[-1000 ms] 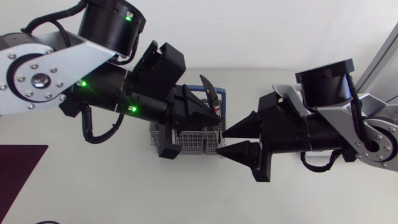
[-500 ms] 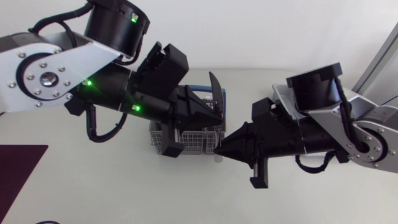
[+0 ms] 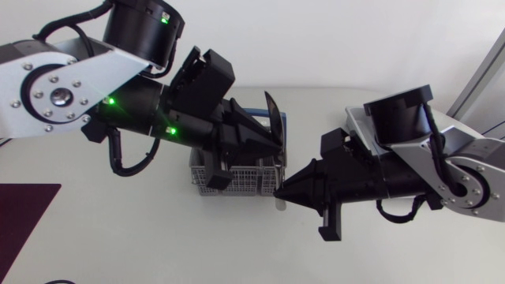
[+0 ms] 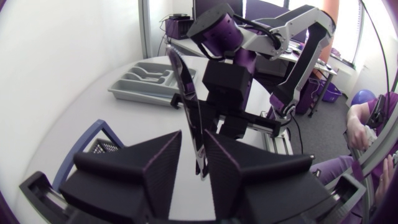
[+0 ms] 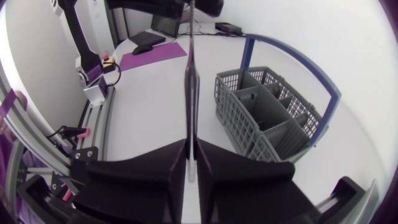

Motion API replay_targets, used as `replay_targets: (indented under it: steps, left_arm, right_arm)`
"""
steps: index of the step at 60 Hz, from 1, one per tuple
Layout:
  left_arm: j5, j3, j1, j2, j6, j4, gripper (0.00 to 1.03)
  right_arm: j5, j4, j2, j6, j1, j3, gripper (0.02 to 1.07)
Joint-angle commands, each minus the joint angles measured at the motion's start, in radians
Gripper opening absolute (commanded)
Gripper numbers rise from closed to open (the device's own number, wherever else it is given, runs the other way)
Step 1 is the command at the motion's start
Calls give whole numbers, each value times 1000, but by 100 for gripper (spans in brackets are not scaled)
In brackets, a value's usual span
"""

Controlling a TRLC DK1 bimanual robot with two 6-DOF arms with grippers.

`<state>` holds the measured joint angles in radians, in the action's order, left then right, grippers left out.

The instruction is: Unload the cutlery basket into the drawer organizer.

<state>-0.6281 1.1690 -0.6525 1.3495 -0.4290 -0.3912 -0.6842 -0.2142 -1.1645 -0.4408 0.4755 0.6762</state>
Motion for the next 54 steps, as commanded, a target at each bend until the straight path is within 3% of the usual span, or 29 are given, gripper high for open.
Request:
replay_targets:
  steps: [1,17,33,54]
  left_arm:
    - [-7,35,7,17,30,5,59]
    - [19,41,17,34,39,3,92]
    - [31,49,50,34,42,9,92]
    - [130,12,86,48,18,38,92]
  right_arm:
    - [-8,-2,9,22,-14,-29,8]
    - [-9,-14,31,1,-90,-52,8]
    - [-12,-63,35,-90,-287,-55,8]
    - [-38,-143,-96,-325,-661,23,8]
